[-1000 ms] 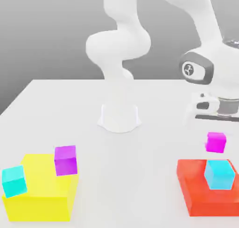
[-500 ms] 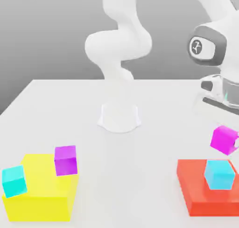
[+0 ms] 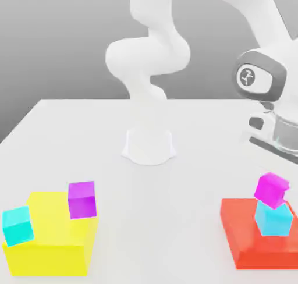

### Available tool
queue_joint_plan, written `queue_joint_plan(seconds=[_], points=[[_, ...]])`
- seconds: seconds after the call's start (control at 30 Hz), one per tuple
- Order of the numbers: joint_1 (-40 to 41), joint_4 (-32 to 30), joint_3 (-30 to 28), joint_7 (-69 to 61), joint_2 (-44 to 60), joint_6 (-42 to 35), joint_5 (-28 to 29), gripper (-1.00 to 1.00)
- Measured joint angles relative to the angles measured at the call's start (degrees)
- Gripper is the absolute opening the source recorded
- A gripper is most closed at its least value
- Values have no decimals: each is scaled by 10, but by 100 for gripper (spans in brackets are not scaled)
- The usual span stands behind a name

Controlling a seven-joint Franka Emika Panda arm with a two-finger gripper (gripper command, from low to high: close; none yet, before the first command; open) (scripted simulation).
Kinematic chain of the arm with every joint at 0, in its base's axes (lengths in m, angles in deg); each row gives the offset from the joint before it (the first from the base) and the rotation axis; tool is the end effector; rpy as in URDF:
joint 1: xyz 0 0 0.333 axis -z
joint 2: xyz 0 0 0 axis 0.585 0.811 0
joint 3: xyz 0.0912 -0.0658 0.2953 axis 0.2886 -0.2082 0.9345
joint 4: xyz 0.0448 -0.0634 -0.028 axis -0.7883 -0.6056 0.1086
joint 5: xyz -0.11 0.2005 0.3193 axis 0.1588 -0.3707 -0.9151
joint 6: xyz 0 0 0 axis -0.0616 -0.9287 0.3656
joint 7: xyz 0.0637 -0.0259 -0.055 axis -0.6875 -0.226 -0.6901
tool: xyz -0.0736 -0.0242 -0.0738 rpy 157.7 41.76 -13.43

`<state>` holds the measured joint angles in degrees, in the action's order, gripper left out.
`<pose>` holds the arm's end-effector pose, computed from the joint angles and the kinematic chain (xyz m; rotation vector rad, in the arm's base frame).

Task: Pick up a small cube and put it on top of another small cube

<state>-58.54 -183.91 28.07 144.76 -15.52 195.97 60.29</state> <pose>0.3974 0.2611 0.2554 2.0712 -2.2812 0.1366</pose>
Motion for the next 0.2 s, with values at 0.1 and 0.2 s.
queue_joint_plan(seconds=[0.1,0.2], points=[[0,-1,-1,3,10,7,4,-100],[0,-2,-1,3,18,15,5,-100]])
